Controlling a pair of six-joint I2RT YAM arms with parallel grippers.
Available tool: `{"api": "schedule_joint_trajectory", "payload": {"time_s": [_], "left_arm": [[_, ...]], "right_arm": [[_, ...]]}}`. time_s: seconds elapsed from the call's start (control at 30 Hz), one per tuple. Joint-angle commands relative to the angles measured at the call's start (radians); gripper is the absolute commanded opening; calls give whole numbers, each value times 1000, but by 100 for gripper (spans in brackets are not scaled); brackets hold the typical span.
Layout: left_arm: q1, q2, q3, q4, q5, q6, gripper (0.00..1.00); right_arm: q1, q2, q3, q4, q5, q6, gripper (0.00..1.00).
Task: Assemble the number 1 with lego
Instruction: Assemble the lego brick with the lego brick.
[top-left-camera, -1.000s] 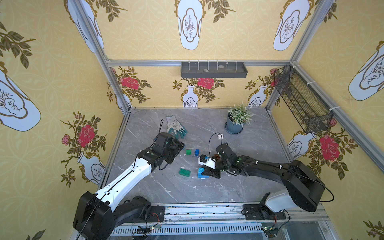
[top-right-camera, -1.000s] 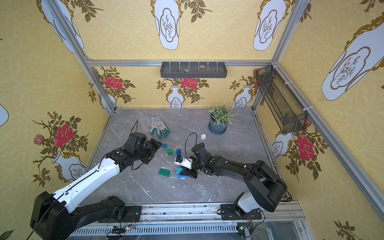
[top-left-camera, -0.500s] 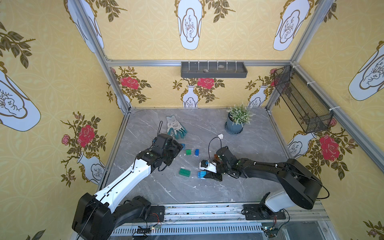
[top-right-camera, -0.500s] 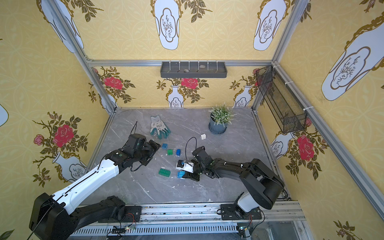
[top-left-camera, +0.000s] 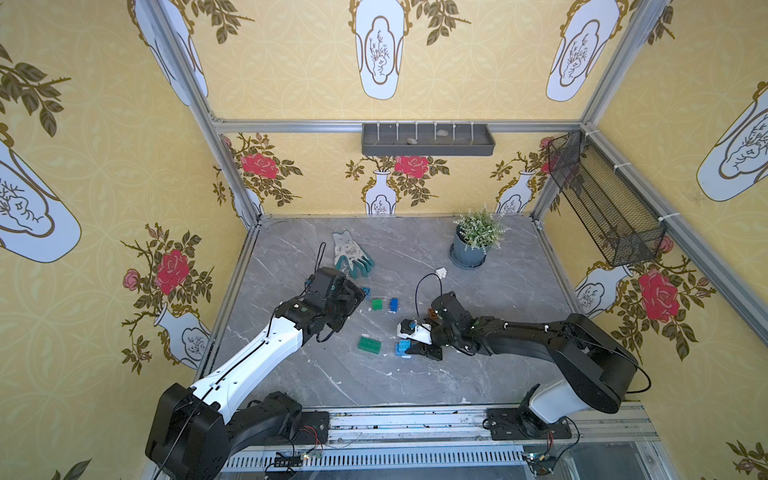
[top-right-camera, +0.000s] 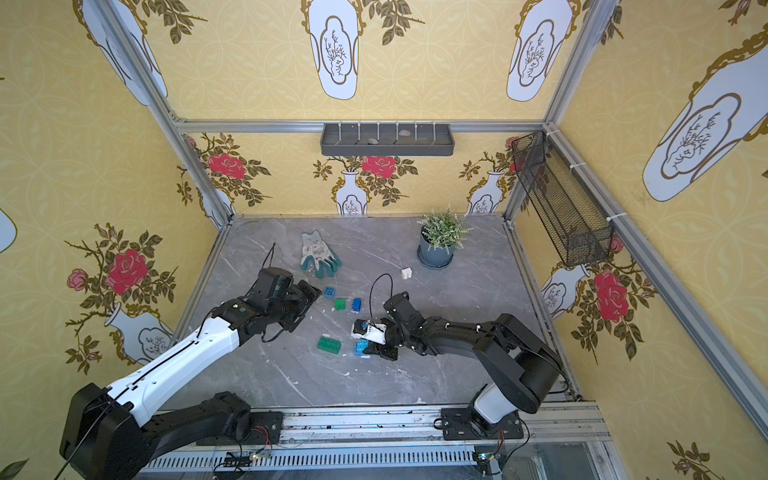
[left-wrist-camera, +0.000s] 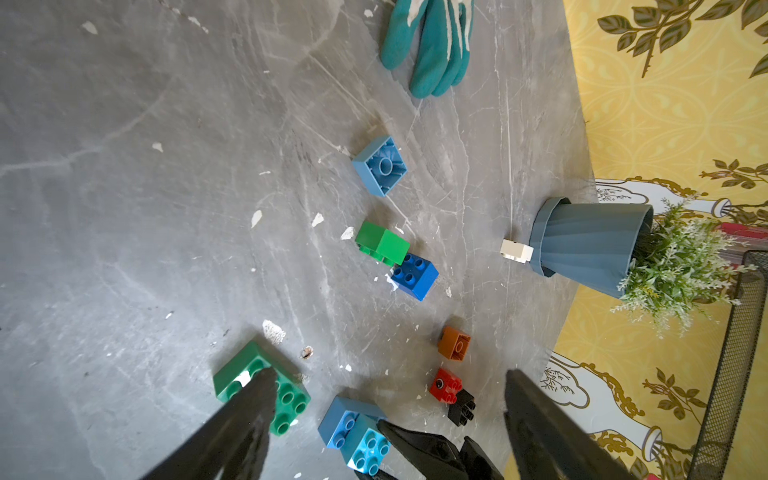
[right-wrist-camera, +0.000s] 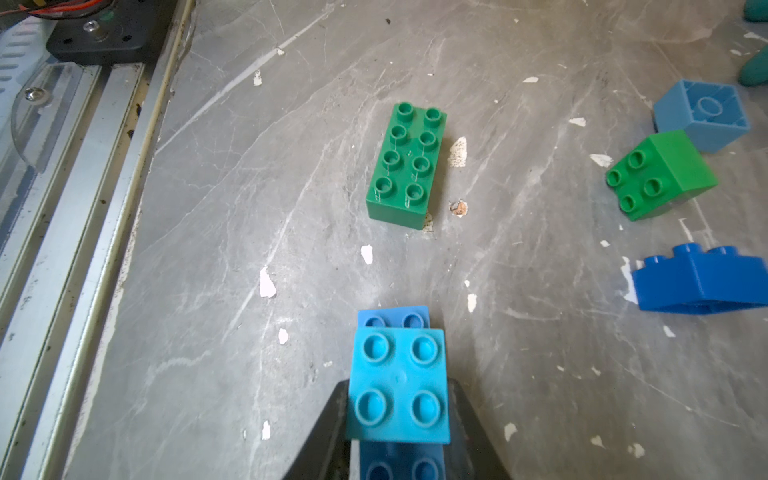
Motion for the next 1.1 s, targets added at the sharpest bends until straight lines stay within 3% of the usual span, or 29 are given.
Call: {"api": "schedule_joint_trajectory", "payload": {"time_s": [0.0,0.23,0.43,0.77,0.9,1.07], "left_arm": [[4,6,-4,-8,6,4,87],[9,8,-3,-9,10,7,87],[10,7,-4,-9,11,7,87],[10,10,1,-31,23,25,88],[10,13,28,-75,49,139,84],[-25,3,55,-161,97,278,76]], "right_arm": [[-2,8,-1,2,-8,-16,24],[-7,10,-2,-12,-9,-32,37],[-6,16,14,-29,-6,-27,60],[1,-44,57,-90,-6,42,69],[1,-124,80,-93,18,243,70],[2,-190,176,-208,270,787,62]]}}
